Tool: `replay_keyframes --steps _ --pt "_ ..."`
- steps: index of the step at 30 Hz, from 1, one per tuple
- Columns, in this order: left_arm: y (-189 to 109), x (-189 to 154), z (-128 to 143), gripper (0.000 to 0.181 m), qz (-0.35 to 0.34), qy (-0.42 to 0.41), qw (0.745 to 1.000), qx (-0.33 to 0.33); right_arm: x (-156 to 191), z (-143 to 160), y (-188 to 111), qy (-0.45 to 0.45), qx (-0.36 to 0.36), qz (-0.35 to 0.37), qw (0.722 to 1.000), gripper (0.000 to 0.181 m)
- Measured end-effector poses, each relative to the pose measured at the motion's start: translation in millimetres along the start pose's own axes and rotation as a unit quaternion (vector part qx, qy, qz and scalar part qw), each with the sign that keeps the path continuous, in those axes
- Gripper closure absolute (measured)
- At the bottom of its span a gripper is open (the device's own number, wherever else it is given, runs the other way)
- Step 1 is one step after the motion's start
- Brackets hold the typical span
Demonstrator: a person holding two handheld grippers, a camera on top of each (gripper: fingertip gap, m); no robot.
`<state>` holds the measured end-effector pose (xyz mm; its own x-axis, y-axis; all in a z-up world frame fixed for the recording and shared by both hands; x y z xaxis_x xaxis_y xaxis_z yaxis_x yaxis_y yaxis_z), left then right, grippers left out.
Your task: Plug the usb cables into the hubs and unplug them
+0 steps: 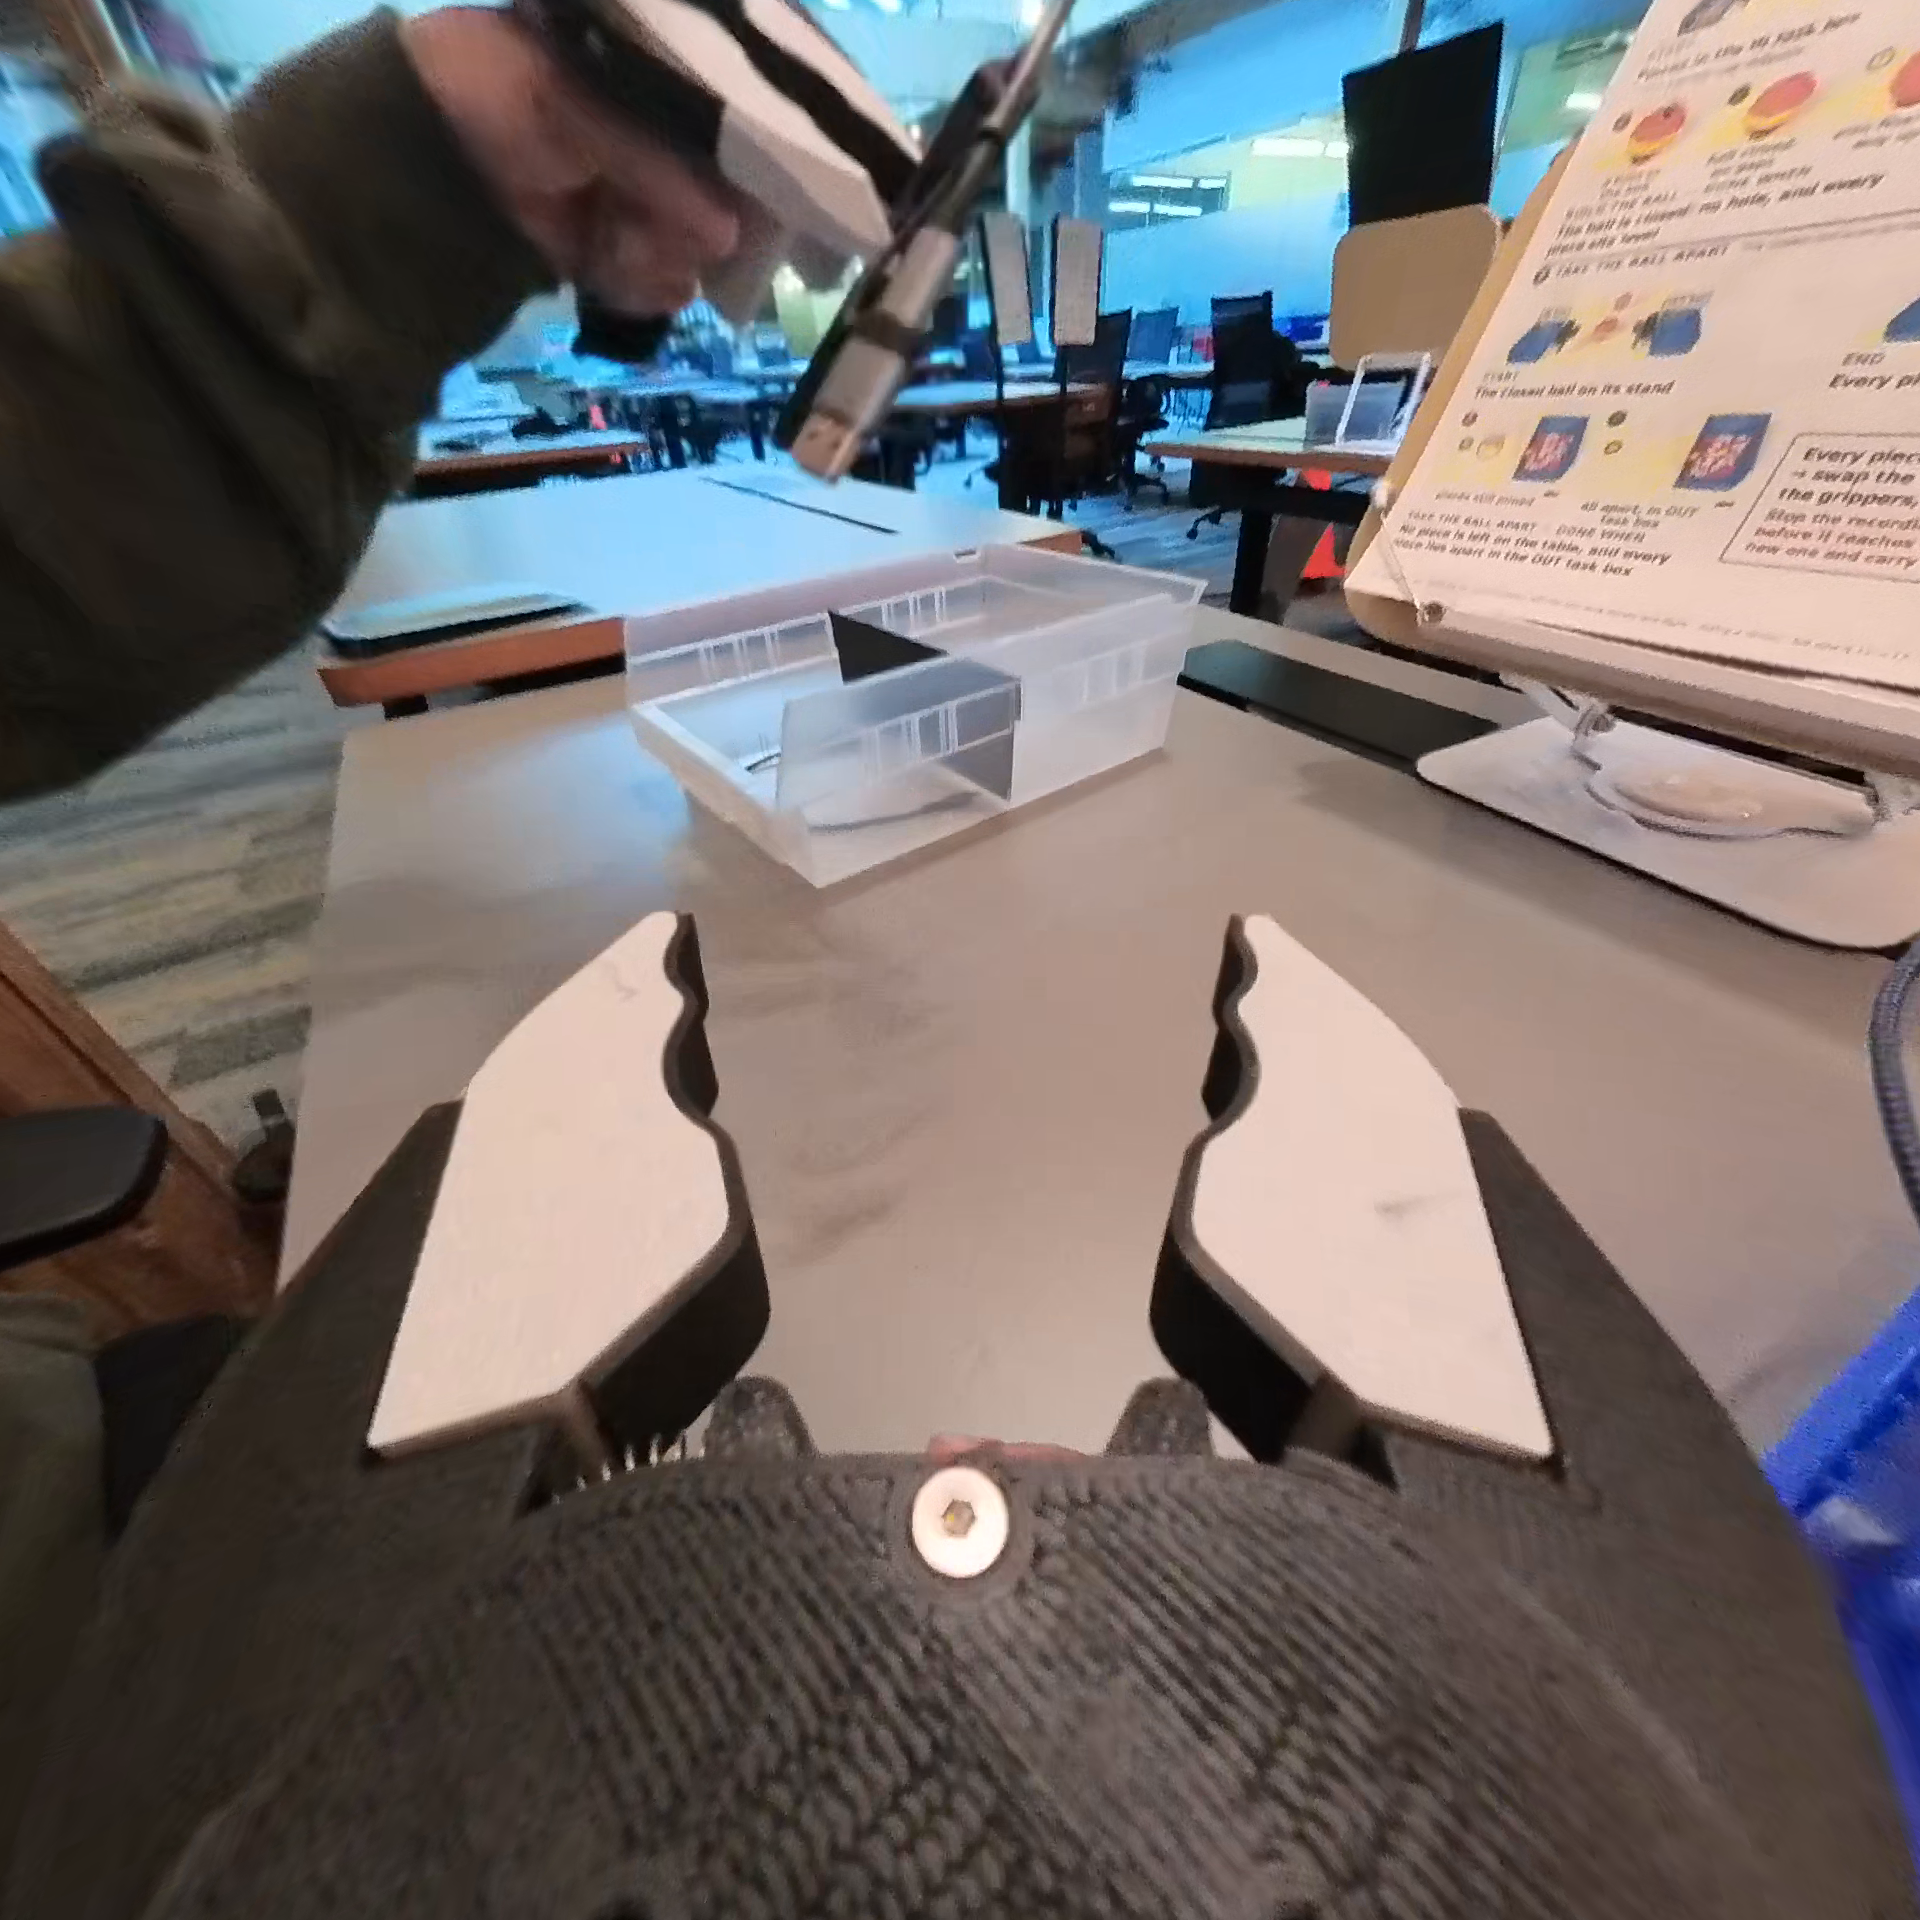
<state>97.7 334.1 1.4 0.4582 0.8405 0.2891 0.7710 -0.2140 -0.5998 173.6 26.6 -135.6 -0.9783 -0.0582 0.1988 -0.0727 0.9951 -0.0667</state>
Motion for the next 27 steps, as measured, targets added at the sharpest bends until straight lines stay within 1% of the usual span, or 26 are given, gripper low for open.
replay_keyframes --steps 2,4,5,7,8,9,11,13,14,15,17,18,19,21,23,24,25,26,27 --pt "11 -43 -19 0.154 0.042 -0.016 0.997 -0.068 5 -7 -1 0.022 -0.025 -0.011 0.999 0.088" --pt "26 -81 -32 0.154 0.079 -0.064 0.982 -0.159 12 -8 1 0.053 -0.042 -0.024 0.997 0.089" --pt "34 -99 -37 0.154 0.105 -0.102 0.966 -0.215 16 -7 3 0.068 -0.05 -0.037 0.996 0.089" --pt "51 -130 -43 0.154 0.158 -0.176 0.921 -0.309 23 -6 7 0.094 -0.066 -0.054 0.992 0.089" --pt "60 -144 -44 0.154 0.179 -0.198 0.898 -0.35 27 -6 8 0.104 -0.074 -0.069 0.989 0.089" --pt "68 -156 -46 0.153 0.197 -0.208 0.877 -0.385 31 -6 8 0.111 -0.083 -0.09 0.986 0.093" --pt "83 -170 -45 0.153 0.215 -0.239 0.844 -0.429 34 -11 4 0.127 -0.105 -0.118 0.979 0.102" --pt "92 -181 -45 0.153 0.24 -0.262 0.809 -0.467 31 -16 -1 0.152 -0.133 -0.122 0.972 0.114" --pt "97 -185 -45 0.153 0.244 -0.272 0.799 -0.478 29 -18 -4 0.164 -0.147 -0.123 0.968 0.119" --pt "101 -189 -44 0.153 0.245 -0.276 0.792 -0.486 27 -18 -5 0.171 -0.157 -0.125 0.965 0.124" --pt "105 -192 -44 0.153 0.24 -0.283 0.78 -0.504 24 -14 -5 0.167 -0.153 -0.116 0.967 0.132" --pt "106 -191 -43 0.153 0.234 -0.289 0.773 -0.513 22 -12 -4 0.159 -0.152 -0.107 0.97 0.144" --pt "107 -191 -42 0.153 0.227 -0.293 0.769 -0.521 22 -12 -6 0.152 -0.166 -0.106 0.969 0.151" --pt "107 -190 -40 0.153 0.22 -0.298 0.763 -0.53 23 -12 -6 0.154 -0.174 -0.101 0.967 0.151" --pt "107 -191 -36 0.154 0.226 -0.3 0.759 -0.532 23 -12 -7 0.12 -0.152 -0.089 0.977 0.152" --pt "106 -190 -33 0.153 0.229 -0.298 0.762 -0.527 22 -14 -9 0.1 -0.144 -0.08 0.981 0.152" --pt "104 -188 -29 0.154 0.227 -0.295 0.77 -0.518 20 -16 -12 0.078 -0.138 -0.072 0.985 0.152" --pt "101 -186 -23 0.153 0.215 -0.286 0.786 -0.504 18 -19 -16 0.057 -0.131 -0.064 0.988 0.152" --pt "98 -182 -16 0.149 0.194 -0.269 0.808 -0.488 15 -22 -20 0.04 -0.122 -0.056 0.99 0.152"
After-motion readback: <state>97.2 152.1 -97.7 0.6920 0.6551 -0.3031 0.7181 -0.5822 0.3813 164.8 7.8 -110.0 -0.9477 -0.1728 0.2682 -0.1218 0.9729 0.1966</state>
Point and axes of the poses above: each gripper's, where its closed fingertips meet, y out along the fingers, z out of its underside, x = y × z across the jaws, the point moved 7 cm from there along -y, back along the fingers, and after that the axes turned 8 degrees about y, right-handed, at the moved point
